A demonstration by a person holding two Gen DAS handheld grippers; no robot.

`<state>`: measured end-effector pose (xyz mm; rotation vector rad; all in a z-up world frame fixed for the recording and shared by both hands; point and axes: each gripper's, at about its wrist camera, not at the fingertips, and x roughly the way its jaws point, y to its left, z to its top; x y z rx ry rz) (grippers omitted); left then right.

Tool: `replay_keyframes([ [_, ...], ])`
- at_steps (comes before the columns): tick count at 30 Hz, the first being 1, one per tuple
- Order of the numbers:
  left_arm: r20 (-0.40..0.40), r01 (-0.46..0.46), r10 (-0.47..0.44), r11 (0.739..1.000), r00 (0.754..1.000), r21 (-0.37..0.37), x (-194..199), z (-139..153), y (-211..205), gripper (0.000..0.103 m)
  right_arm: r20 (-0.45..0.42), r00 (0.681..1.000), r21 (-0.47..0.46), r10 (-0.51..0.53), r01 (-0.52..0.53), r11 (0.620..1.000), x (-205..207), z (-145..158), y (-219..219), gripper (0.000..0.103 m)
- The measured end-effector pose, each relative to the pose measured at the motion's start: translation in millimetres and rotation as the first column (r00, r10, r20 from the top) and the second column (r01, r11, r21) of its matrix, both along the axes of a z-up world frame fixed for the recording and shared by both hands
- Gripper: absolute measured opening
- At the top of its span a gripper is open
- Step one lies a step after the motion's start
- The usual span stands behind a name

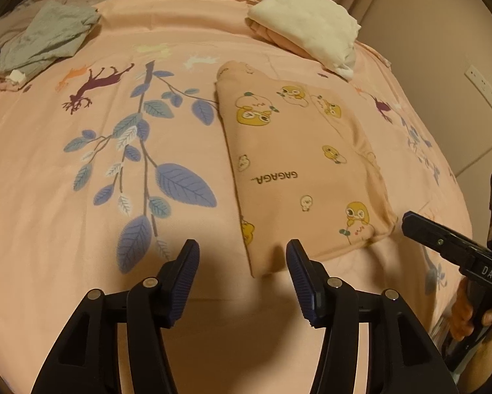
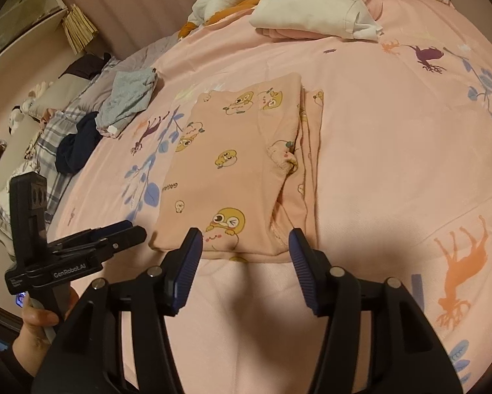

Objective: Fold small clothes
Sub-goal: 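Move both grippers to the shirt's short end, straddling it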

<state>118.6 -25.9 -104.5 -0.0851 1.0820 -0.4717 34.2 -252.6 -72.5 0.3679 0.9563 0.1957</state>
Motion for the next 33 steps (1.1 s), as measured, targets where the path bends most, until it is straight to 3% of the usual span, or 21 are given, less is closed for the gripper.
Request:
replay_keyframes([
  [13, -0.054, -0.036, 0.033, 0.998, 0.998, -0.049, 20.5, -12.7, 6.0, 0.054, -0.031, 0.999, 0.046, -0.032, 0.034, 0.998, 21.2, -11.8, -13.1, 0.06],
  [26, -0.084, -0.055, 0.045, 0.991, 0.995, -0.12, 53.1, -17.5, -1.8, 0.065, -0.112, 0.991, 0.216, -0.074, 0.097, 0.972, 54.1, -38.1, -40.5, 0.063],
  [33, -0.124, -0.062, 0.038, 0.979, 0.992, -0.195, 71.3, -21.3, -0.2, 0.065, -0.134, 0.988, 0.299, -0.079, 0.116, 0.947, 68.8, -43.1, -48.4, 0.063],
])
